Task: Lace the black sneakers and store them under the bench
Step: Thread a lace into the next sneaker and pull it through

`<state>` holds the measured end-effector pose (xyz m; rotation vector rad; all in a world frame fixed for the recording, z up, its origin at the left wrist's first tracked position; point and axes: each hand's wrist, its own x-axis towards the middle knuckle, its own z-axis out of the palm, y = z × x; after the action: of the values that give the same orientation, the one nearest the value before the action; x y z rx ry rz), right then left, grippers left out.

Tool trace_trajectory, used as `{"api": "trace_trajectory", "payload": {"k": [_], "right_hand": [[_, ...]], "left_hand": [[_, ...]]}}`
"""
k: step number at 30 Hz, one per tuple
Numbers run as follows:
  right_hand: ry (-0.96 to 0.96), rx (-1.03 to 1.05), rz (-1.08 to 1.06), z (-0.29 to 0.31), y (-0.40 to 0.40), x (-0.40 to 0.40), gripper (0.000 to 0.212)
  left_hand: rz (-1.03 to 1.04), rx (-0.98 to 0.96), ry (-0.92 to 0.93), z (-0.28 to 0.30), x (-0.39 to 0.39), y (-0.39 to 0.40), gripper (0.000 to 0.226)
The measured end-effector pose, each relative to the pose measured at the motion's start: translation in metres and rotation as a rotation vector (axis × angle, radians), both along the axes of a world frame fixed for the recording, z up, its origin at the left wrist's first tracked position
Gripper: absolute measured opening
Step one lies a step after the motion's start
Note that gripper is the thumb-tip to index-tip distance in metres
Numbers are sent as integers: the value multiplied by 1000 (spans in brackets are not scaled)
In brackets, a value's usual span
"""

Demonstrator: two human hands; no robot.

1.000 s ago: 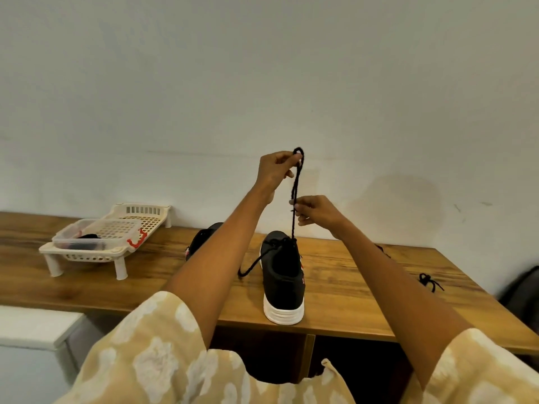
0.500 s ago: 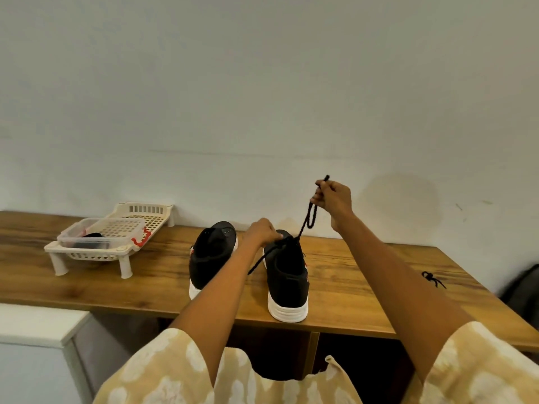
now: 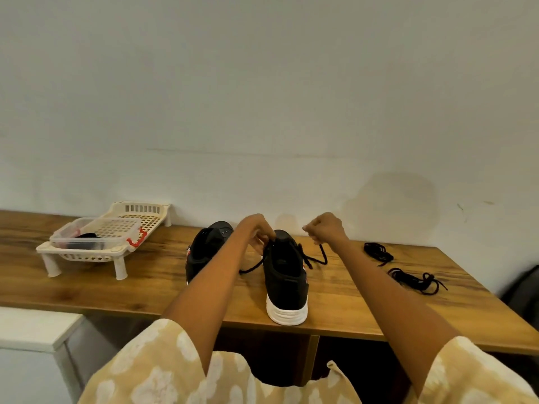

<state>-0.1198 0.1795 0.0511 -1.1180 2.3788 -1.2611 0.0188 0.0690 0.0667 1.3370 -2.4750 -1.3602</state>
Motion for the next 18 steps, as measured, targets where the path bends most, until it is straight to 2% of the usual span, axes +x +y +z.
{"api": "trace_trajectory", "payload": {"k": [3, 7, 11, 18], "right_hand": [[-103, -147, 149, 15, -3, 15, 17], [-3, 17, 314, 12, -14, 37, 16], [148, 157, 294, -6, -25, 49, 16], [222, 195, 259, -9, -32, 55, 17]], "left_hand": [[36, 94, 72, -3, 11, -5, 31], [79, 194, 198, -10, 24, -6, 32], [132, 273, 311, -18, 32, -7, 30], [162, 310, 400, -30, 34, -9, 29]]}}
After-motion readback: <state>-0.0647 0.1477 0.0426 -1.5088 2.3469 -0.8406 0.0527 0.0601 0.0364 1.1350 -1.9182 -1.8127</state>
